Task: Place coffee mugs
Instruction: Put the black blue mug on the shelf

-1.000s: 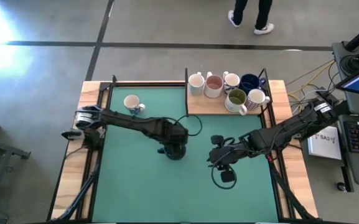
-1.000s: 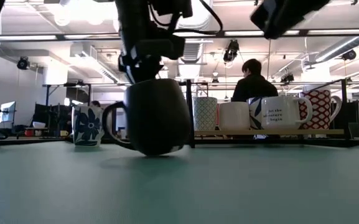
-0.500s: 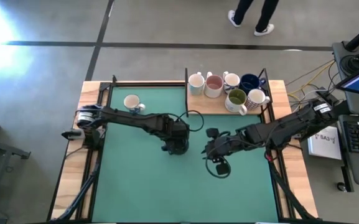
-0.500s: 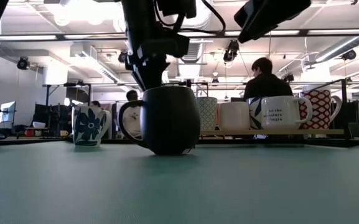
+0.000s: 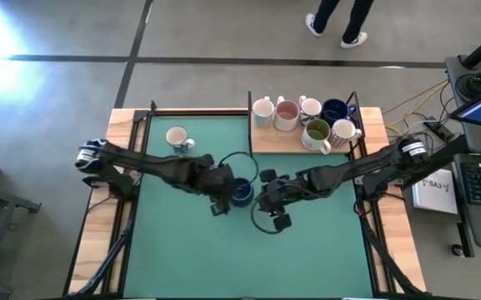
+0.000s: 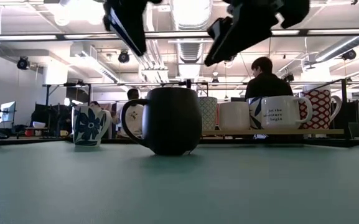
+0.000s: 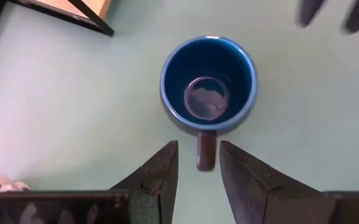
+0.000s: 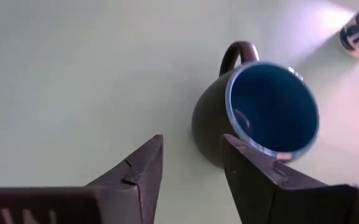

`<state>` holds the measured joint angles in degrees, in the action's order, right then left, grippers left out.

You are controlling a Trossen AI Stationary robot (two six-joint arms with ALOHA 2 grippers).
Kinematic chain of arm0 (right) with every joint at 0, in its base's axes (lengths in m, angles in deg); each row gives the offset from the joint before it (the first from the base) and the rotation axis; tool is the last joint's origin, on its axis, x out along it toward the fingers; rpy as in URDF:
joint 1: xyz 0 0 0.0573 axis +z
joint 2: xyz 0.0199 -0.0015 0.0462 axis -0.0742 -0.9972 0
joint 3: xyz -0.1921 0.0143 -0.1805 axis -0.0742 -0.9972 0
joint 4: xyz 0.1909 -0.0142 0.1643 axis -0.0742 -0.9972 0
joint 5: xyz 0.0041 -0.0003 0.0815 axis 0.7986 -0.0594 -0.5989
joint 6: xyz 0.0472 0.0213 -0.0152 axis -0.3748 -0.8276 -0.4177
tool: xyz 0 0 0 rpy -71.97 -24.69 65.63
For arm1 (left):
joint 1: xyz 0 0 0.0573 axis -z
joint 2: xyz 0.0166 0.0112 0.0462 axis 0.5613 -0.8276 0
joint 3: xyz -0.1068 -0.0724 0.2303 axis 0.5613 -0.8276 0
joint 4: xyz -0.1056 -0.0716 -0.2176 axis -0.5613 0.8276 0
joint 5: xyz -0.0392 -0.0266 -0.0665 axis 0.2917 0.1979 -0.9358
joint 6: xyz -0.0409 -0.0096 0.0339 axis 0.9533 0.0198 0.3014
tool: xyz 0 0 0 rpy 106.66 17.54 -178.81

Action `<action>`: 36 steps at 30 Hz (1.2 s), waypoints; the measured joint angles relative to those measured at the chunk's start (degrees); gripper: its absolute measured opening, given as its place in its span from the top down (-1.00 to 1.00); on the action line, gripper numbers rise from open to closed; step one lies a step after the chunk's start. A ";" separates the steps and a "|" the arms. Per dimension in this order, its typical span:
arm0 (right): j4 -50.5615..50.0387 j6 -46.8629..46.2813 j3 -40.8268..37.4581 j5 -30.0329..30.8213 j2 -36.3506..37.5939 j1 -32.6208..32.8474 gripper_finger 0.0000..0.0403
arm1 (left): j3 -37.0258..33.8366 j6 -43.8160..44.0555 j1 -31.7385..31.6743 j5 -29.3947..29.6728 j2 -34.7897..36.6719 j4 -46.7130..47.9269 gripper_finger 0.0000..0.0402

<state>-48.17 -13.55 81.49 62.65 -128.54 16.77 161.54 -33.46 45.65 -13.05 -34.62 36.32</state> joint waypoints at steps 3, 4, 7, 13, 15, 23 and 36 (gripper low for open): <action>-0.04 2.66 2.15 0.09 -2.62 -0.30 0.18 | -1.32 3.09 2.87 2.69 2.38 0.81 0.50; 0.06 3.36 2.90 0.24 -3.62 -0.47 0.16 | -1.72 4.17 3.93 3.71 2.95 1.45 0.50; -0.18 4.39 4.90 0.40 -6.83 -0.96 0.15 | -2.75 7.35 6.97 6.66 4.43 2.20 0.50; -0.17 7.51 10.01 0.42 -12.63 -3.16 0.19 | -5.69 11.51 11.90 10.62 5.82 3.38 0.50; -0.54 7.49 11.77 0.42 -14.14 -4.17 0.21 | -7.12 12.45 12.95 11.11 5.92 3.37 0.50; -4.20 2.47 15.78 -7.61 -18.68 -7.13 0.26 | -14.50 17.18 14.08 11.20 6.15 3.27 0.50; -8.83 1.61 17.18 -9.40 -21.46 -7.58 0.65 | -18.50 19.92 14.08 11.21 6.17 3.15 0.50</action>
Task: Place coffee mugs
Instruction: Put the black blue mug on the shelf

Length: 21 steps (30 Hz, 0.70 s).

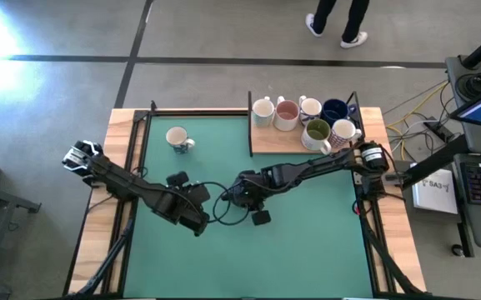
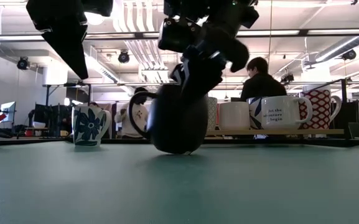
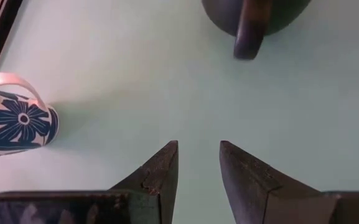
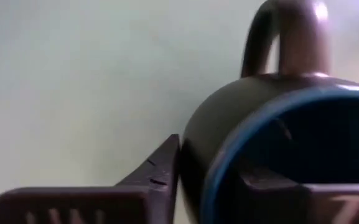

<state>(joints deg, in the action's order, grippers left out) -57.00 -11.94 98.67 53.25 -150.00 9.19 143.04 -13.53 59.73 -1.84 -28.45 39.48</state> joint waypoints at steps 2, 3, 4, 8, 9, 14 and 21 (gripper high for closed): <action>-1.98 0.66 0.00 -0.28 0.29 0.06 0.79 | 0.00 -0.02 0.00 0.04 0.00 0.00 0.50; -3.05 0.88 0.00 -0.58 0.45 0.06 0.85 | 0.00 0.00 0.00 0.08 0.00 -0.02 0.50; -4.91 1.15 -0.02 -0.47 0.45 0.06 0.89 | 0.00 0.00 0.00 0.10 0.00 -0.06 0.50; -12.25 3.26 0.06 0.50 1.37 0.01 0.92 | 0.00 0.02 0.00 0.11 0.00 -0.22 0.50; -15.16 4.26 0.18 0.75 1.77 -0.01 0.92 | 0.00 0.02 0.00 0.15 0.04 -0.26 0.50; -26.71 12.01 0.47 0.32 4.27 0.02 0.92 | 0.00 0.02 0.00 1.39 0.04 -0.52 0.50; -36.39 23.52 0.59 0.36 8.85 -0.01 0.93 | 0.00 -0.15 -0.02 1.72 0.04 -0.59 0.50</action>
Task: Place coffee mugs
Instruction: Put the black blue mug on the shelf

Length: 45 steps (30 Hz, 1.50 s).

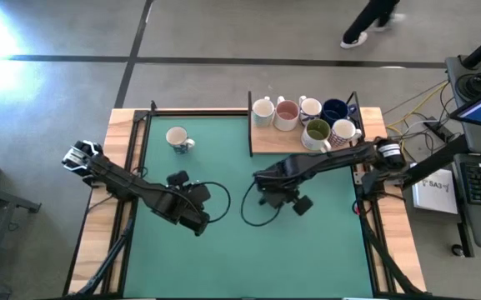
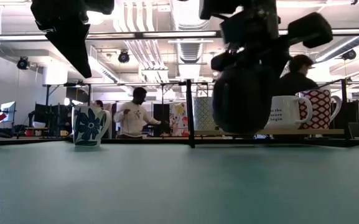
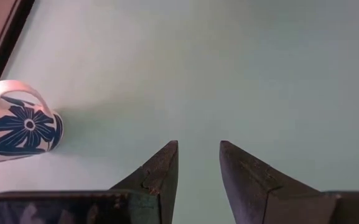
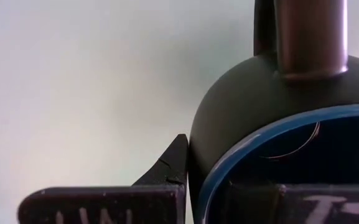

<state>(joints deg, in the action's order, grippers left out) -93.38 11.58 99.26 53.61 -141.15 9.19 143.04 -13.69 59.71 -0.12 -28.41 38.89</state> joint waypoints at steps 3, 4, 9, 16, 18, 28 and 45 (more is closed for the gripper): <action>-0.28 4.49 0.00 0.05 1.86 0.01 0.93 | 0.00 0.00 0.00 0.87 0.00 -0.03 0.50; -0.09 5.49 0.00 0.00 2.17 0.02 0.93 | 0.00 -0.02 0.00 0.92 0.00 -0.03 0.50; -0.23 6.63 0.00 0.00 2.24 0.04 0.79 | 0.00 0.00 -0.04 0.92 0.00 -0.09 0.50; -0.19 6.88 -0.11 0.04 -0.31 0.02 0.62 | 0.00 -0.04 -0.04 1.09 0.00 -0.13 0.50; -0.03 7.77 -0.13 0.21 -0.93 0.02 0.61 | 0.00 -0.04 -0.04 1.18 0.00 -0.13 0.50; -0.61 -2.25 -0.13 1.69 -2.07 0.09 0.54 | 0.00 -0.07 -0.04 1.27 0.00 -0.11 0.50; -1.01 -33.34 0.76 -10.80 -1.87 0.57 0.48 | 0.00 -0.07 -0.04 1.34 0.00 -0.11 0.50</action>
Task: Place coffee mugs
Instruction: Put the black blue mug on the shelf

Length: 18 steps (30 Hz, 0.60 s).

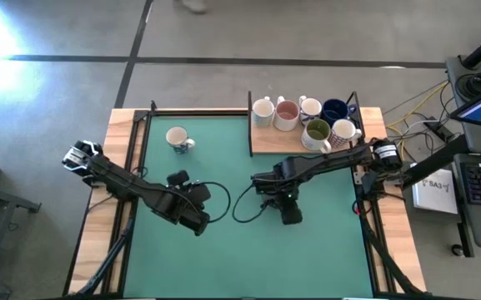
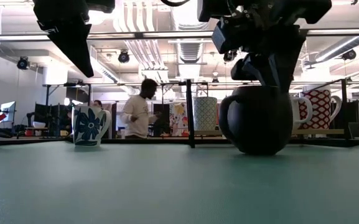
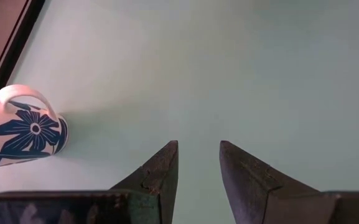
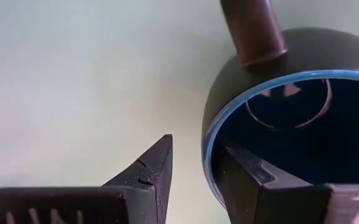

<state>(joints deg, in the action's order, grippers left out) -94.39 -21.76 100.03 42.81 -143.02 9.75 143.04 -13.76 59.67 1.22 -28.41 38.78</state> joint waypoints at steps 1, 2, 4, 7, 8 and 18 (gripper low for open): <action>0.03 -1.64 0.00 -0.08 0.00 0.00 0.48 | 0.00 -0.02 0.00 -0.02 0.00 0.00 0.50; 0.18 -3.36 0.00 -0.13 0.00 -0.02 0.49 | 0.00 -0.02 0.00 0.00 0.00 -0.02 0.50; 1.16 -6.93 0.00 -0.14 0.02 -0.04 0.49 | 0.00 -0.02 0.00 -0.01 0.00 -0.01 0.50; 4.12 -12.03 0.02 -0.27 0.02 -0.04 0.49 | 0.00 -0.29 0.00 -0.01 0.00 -0.01 0.50; 5.37 -13.88 0.02 -0.24 0.02 -0.10 0.48 | 0.00 -0.38 0.00 -0.02 0.00 -0.02 0.50; 10.08 -21.07 0.04 6.29 0.07 -0.13 0.47 | 0.00 -1.16 0.00 -0.02 0.00 -0.02 0.50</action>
<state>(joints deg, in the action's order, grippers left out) -84.31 -42.83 100.07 49.10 -142.95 9.62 143.04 -14.91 59.67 1.20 -28.41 38.76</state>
